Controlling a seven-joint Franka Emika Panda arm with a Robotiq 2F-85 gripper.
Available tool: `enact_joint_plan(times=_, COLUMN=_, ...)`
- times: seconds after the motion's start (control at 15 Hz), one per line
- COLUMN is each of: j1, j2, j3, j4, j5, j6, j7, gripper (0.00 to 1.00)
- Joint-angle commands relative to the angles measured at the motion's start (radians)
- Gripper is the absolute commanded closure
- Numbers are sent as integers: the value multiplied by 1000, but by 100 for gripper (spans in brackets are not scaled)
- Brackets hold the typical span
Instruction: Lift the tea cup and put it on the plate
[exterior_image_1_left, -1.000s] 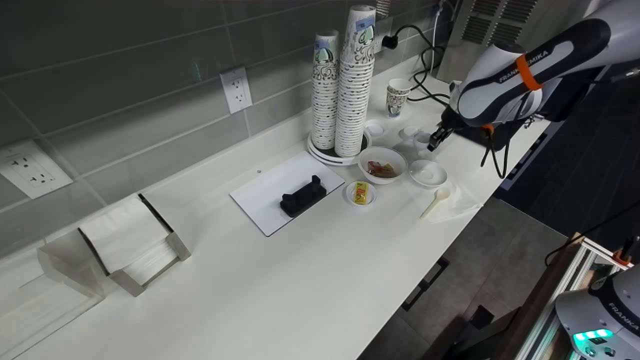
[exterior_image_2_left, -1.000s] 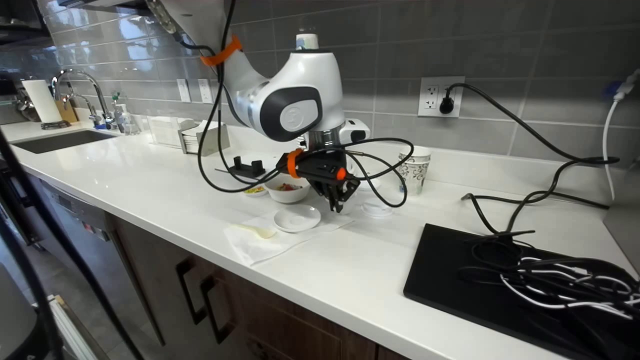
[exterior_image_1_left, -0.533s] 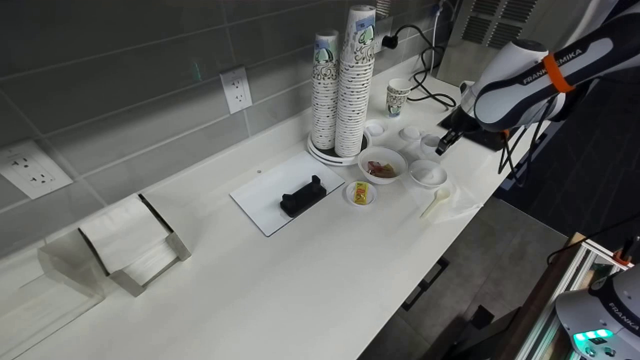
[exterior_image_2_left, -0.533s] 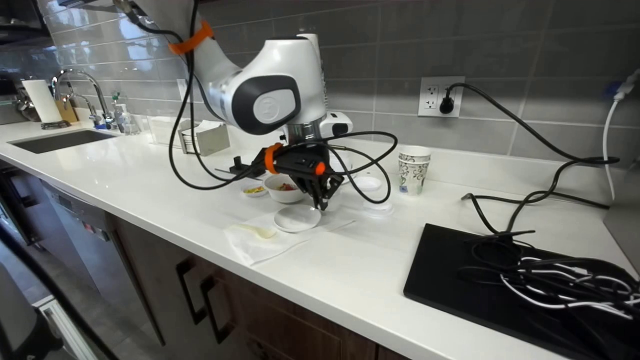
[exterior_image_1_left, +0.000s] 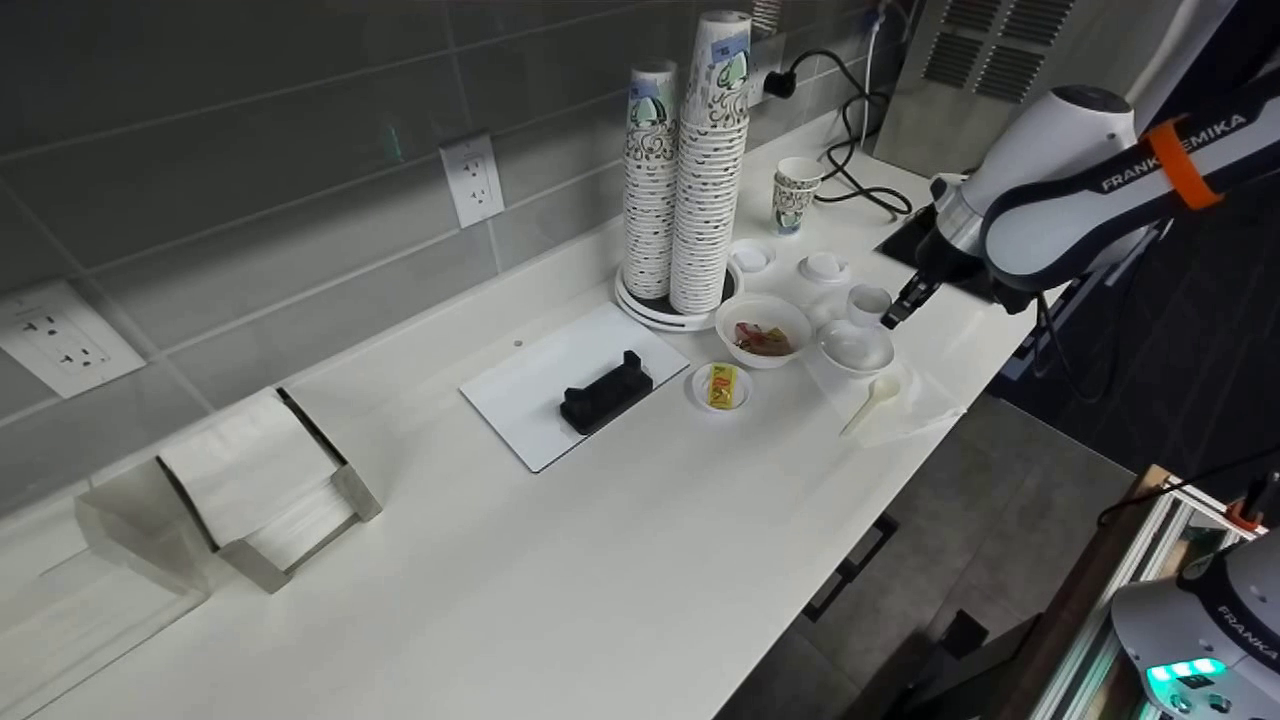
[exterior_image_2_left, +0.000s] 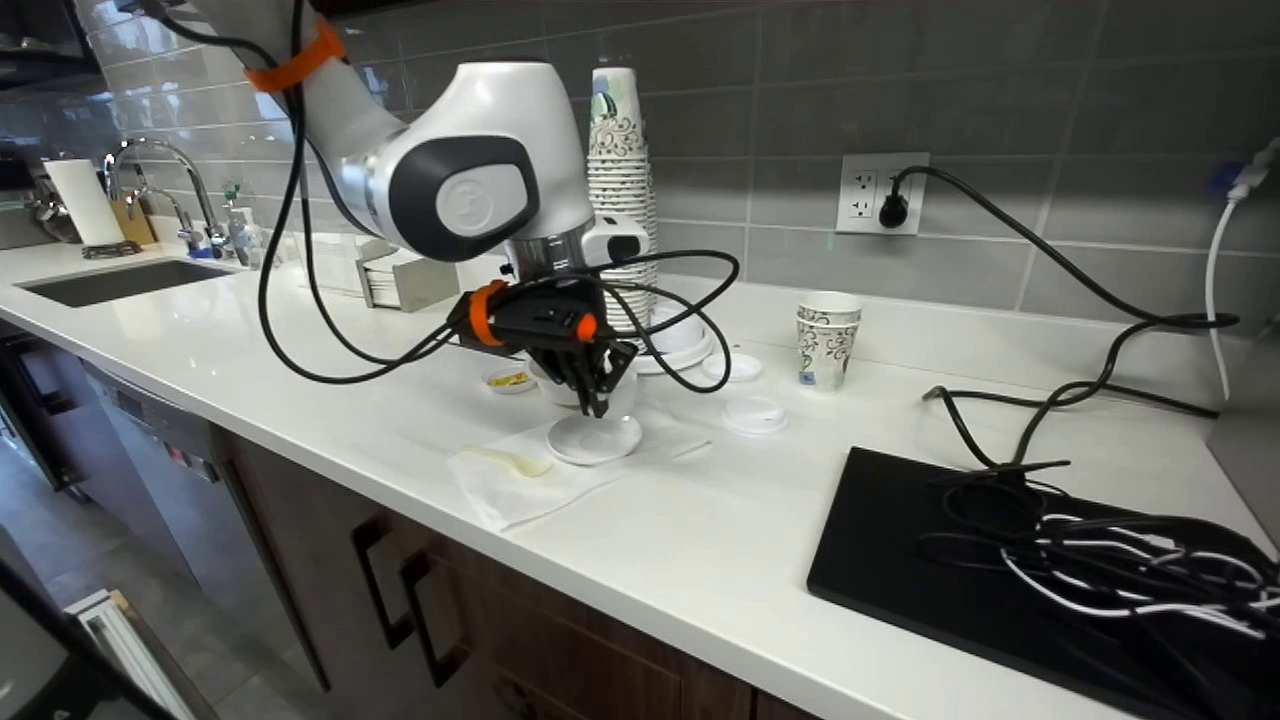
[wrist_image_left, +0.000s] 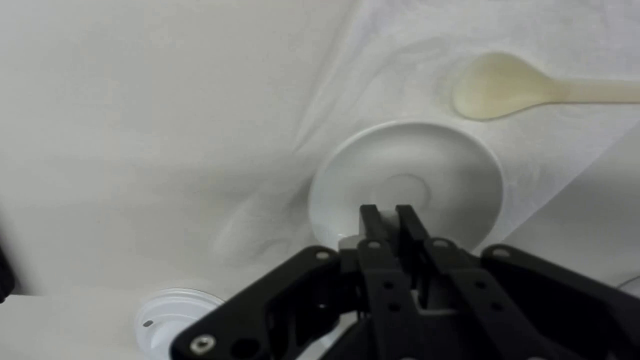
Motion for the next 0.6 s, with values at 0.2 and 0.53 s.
enact_joint_plan(times=0.2, j1=56, j2=-34, j3=-28, j4=-31, j5=0, j6=-38, j7=-69, gripper=97)
enact_joint_plan(times=0.53, j1=65, j2=-19, j3=-37, j4=-20, j5=14, j6=-68, j7=-113, gripper=97)
